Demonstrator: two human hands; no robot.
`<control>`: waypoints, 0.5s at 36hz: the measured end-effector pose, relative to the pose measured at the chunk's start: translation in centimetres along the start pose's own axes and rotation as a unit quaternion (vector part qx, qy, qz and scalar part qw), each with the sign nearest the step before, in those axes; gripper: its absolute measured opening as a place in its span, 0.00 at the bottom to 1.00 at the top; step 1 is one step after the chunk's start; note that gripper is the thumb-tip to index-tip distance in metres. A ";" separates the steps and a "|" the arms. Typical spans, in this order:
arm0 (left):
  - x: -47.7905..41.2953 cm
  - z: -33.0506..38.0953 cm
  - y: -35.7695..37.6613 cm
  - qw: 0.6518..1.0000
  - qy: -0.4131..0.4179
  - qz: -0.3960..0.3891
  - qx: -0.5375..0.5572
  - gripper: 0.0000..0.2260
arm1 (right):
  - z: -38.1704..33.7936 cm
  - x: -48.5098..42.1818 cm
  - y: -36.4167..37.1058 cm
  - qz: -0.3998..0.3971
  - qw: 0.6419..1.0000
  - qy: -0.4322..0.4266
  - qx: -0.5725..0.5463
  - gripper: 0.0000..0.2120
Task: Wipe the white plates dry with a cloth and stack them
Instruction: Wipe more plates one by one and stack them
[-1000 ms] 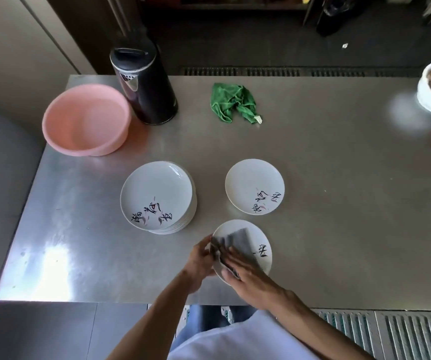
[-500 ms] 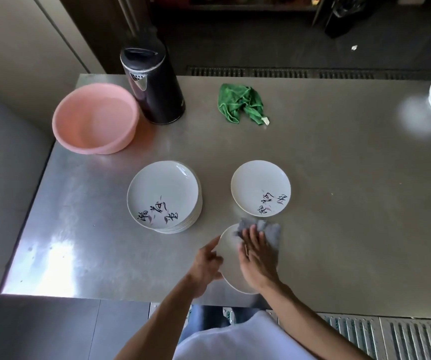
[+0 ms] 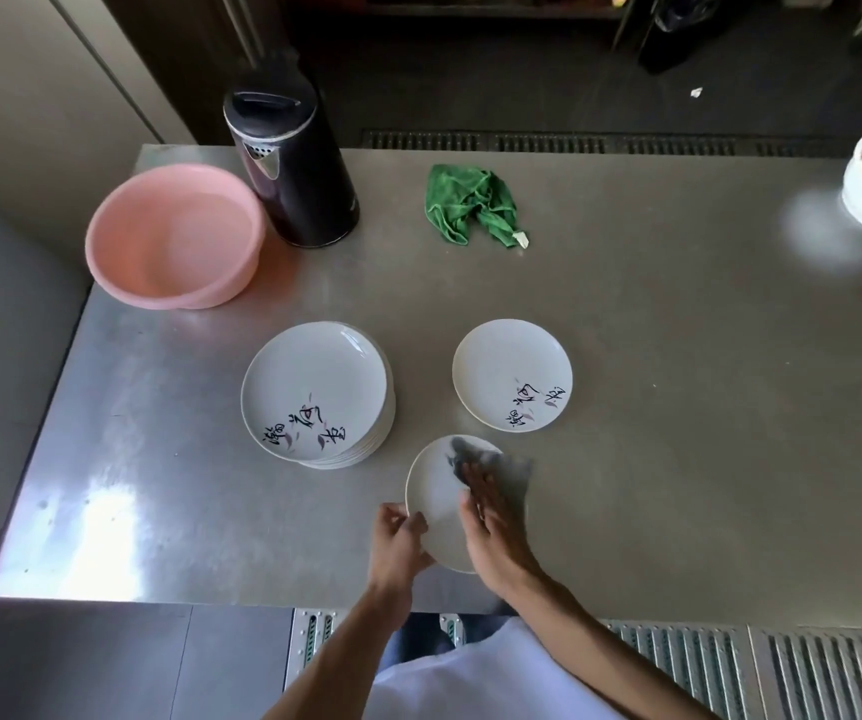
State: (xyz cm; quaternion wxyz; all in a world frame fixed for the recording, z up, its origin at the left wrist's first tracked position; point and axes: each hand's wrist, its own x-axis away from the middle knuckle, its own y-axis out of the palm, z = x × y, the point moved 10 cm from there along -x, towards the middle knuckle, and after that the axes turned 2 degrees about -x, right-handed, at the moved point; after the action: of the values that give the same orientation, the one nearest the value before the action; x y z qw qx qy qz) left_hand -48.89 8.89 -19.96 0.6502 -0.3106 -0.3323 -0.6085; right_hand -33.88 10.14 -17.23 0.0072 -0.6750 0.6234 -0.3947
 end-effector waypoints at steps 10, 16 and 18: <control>1.1 0.0 1.5 0.991 -0.019 -0.128 -0.039 0.21 | 0.9 -2.2 0.6 0.004 0.979 -0.007 0.202 0.26; 0.5 0.2 1.1 0.992 -0.012 -0.121 -0.040 0.18 | 0.5 -2.0 0.3 0.011 0.974 -0.066 0.218 0.25; 0.3 0.6 1.4 0.992 -0.005 -0.117 -0.043 0.18 | 1.6 -2.1 -0.5 0.019 0.982 0.015 0.189 0.25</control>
State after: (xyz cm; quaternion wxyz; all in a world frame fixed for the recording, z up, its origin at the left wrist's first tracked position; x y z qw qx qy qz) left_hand -47.56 9.28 -19.36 0.5588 -0.3005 -0.3432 -0.6926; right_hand -32.46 11.28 -19.18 0.1330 -0.6431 0.5504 -0.5156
